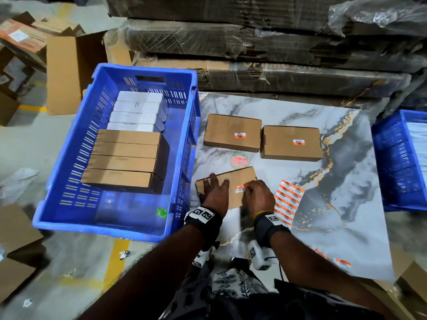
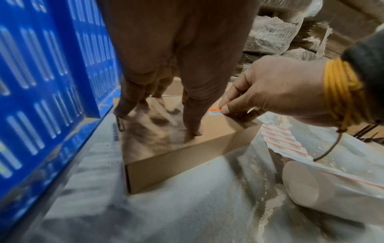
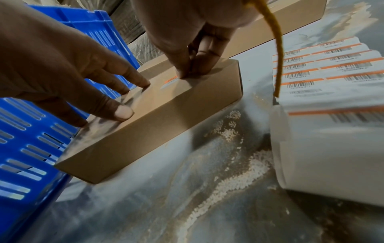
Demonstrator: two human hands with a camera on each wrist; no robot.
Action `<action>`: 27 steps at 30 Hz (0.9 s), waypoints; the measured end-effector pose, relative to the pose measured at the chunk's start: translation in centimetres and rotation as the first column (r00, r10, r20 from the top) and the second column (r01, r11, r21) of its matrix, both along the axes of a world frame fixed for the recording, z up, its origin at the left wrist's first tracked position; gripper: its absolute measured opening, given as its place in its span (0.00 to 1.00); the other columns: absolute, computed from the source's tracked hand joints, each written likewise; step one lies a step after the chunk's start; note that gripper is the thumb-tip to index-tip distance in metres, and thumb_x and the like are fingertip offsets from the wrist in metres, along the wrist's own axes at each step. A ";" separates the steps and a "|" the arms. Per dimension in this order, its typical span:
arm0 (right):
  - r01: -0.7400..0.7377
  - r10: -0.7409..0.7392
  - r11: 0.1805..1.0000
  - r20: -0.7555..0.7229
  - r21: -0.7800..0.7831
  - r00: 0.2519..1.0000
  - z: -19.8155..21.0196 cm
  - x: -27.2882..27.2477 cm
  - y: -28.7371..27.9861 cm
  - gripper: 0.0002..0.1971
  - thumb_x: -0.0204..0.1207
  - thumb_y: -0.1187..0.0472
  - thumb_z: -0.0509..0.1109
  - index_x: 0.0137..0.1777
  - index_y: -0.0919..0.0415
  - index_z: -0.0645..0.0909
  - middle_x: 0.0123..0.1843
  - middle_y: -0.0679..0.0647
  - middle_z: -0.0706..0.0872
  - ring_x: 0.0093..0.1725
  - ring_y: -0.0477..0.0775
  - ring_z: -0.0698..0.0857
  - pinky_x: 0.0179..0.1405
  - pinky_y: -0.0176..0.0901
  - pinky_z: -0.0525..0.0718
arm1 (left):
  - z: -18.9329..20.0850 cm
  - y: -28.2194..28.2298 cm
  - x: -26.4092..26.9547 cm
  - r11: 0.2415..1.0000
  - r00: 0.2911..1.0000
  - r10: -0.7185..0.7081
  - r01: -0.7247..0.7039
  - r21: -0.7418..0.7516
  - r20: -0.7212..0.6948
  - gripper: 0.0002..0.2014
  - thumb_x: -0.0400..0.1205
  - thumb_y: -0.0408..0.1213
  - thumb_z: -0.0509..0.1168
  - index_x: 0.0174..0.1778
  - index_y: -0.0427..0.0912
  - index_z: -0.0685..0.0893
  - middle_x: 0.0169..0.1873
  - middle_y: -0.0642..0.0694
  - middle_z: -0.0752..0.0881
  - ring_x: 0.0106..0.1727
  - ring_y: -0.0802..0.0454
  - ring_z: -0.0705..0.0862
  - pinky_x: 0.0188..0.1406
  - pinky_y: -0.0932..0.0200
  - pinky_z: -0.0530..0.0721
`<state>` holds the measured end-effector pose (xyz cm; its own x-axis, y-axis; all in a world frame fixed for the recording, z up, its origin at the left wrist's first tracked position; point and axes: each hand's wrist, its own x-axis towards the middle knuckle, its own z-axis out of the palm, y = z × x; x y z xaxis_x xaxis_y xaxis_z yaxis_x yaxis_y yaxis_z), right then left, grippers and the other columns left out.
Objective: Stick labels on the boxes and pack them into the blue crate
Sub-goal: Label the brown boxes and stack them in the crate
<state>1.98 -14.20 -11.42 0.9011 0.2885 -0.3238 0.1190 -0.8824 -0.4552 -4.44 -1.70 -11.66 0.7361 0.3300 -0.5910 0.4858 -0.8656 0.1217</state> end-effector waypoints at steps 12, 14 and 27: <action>-0.057 0.050 0.983 -0.044 -0.177 0.998 0.3 1.6 1.5 0.13 0.82 0.53 0.63 0.56 0.60 0.84 0.59 0.61 0.82 0.57 0.65 0.84 0.54 0.51 0.82 | 0.2 -0.1 0.0 0.999 1.000 0.024 -0.024 -0.030 0.020 0.34 0.86 0.32 0.60 0.85 0.55 0.52 0.84 0.36 0.41 0.84 0.29 0.45 0.75 0.27 0.66; -0.094 0.086 0.978 -0.050 -0.187 0.995 0.2 1.6 1.6 0.14 0.82 0.52 0.63 0.58 0.61 0.82 0.60 0.62 0.80 0.58 0.66 0.84 0.54 0.52 0.82 | 0.3 0.0 0.0 0.999 0.999 0.023 -0.022 -0.027 0.023 0.34 0.86 0.32 0.59 0.85 0.55 0.52 0.84 0.36 0.41 0.84 0.29 0.46 0.75 0.27 0.66; 0.011 -0.006 0.981 -0.025 0.191 1.000 -1.0 1.1 -1.4 0.11 0.80 0.66 0.66 0.60 0.62 0.83 0.58 0.61 0.86 0.58 0.61 0.84 0.59 0.42 0.78 | 0.1 -0.1 0.0 0.999 0.999 0.034 -0.033 -0.041 0.024 0.34 0.86 0.32 0.59 0.85 0.54 0.52 0.84 0.36 0.41 0.85 0.30 0.45 0.76 0.27 0.65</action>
<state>3.10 -15.60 -12.42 0.8964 0.3394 -0.2852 0.0984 -0.7796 -0.6185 -4.42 -1.76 -11.54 0.7393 0.3312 -0.5863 0.5111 -0.8428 0.1685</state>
